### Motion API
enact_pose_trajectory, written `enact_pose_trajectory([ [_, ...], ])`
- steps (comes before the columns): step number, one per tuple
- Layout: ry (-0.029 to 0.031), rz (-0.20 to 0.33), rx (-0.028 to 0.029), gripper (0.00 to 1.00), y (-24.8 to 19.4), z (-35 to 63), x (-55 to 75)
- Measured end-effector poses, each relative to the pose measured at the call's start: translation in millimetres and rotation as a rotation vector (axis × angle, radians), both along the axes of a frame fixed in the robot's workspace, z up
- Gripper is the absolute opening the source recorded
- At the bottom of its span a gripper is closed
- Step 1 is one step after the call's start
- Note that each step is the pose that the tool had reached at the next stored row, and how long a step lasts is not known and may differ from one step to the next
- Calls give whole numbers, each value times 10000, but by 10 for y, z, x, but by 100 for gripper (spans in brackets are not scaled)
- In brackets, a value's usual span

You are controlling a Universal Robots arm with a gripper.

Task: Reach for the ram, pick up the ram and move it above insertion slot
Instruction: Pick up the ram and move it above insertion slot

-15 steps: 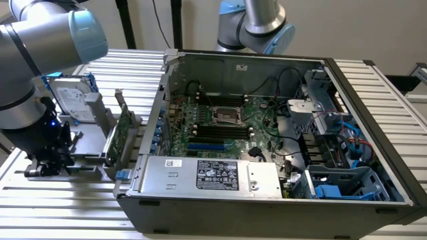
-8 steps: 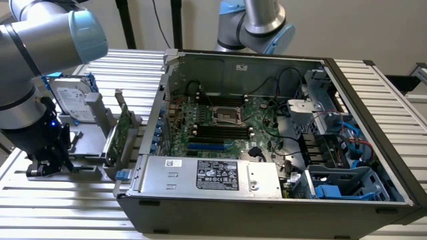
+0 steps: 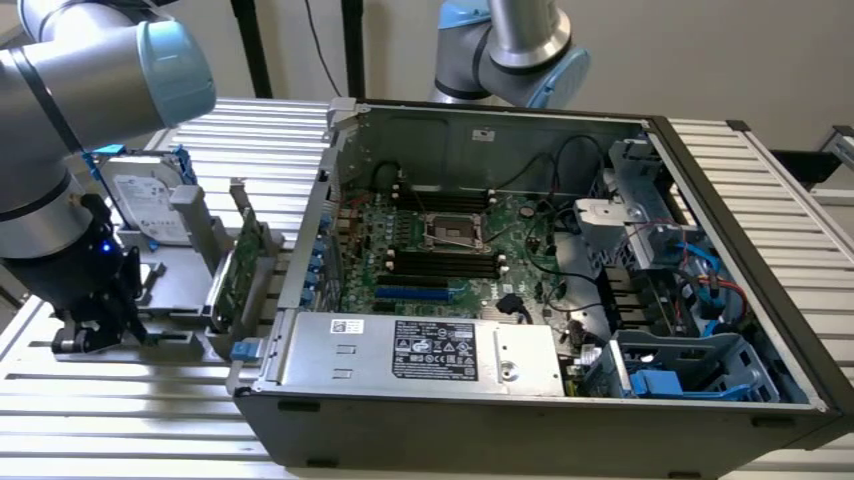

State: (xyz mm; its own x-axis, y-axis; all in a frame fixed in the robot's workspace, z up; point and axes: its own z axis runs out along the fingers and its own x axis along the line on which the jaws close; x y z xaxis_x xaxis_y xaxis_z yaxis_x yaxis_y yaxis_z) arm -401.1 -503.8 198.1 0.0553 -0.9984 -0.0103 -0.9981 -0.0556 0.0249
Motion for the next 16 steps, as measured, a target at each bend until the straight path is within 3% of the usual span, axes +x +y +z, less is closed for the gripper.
enact_pose_trajectory([
  [5, 9, -54, 0, 13, -1, 31, 0],
  [16, 31, -56, 6, 13, 0, 222, 0],
])
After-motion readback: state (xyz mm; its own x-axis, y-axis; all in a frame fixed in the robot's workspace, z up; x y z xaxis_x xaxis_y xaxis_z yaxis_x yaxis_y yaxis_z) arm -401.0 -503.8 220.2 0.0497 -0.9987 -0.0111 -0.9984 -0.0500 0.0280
